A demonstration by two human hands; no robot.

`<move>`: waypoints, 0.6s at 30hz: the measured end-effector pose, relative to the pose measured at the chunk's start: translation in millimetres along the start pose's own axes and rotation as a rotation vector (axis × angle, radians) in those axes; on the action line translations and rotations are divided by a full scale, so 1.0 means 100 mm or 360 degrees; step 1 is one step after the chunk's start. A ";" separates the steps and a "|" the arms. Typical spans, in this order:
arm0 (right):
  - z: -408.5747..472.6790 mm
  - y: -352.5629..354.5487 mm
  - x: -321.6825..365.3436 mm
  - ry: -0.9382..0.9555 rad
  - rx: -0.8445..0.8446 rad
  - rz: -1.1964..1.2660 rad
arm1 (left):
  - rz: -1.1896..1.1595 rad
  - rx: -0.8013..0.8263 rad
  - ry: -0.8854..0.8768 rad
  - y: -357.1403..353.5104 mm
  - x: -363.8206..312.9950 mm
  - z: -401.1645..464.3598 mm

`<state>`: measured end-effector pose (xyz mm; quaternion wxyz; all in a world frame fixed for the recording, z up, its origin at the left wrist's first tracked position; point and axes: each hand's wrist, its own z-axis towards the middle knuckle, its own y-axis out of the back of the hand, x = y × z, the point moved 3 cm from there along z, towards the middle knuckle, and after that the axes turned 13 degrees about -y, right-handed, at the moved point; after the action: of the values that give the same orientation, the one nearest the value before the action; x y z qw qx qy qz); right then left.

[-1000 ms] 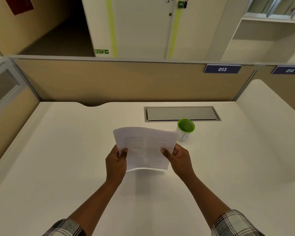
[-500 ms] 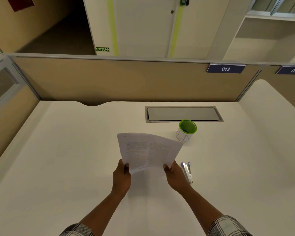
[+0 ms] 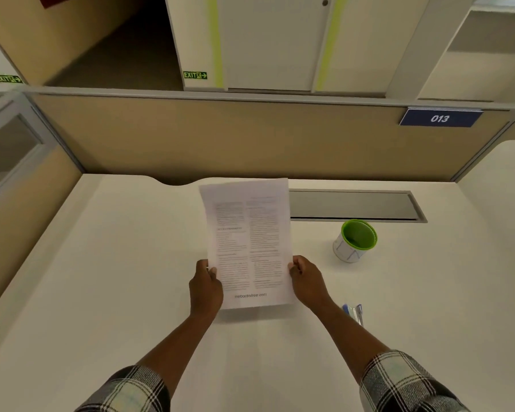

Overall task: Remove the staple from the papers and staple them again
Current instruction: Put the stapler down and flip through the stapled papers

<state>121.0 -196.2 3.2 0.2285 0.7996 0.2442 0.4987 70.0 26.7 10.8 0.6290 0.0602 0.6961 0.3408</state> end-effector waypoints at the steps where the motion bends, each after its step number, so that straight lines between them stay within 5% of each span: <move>1: 0.08 -0.04 0.05 -0.0016 0.0014 0.0016 | 0.0006 -0.0001 0.0002 0.01 0.00 0.11; 18: 1.26 -0.44 0.53 -0.0326 0.0013 0.0170 | 0.0306 -0.0053 0.0030 -0.06 0.37 1.39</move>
<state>248.4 -144.4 -37.6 0.2222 0.8592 0.1786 0.4247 191.7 96.3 -20.1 0.5876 0.1130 0.6873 0.4118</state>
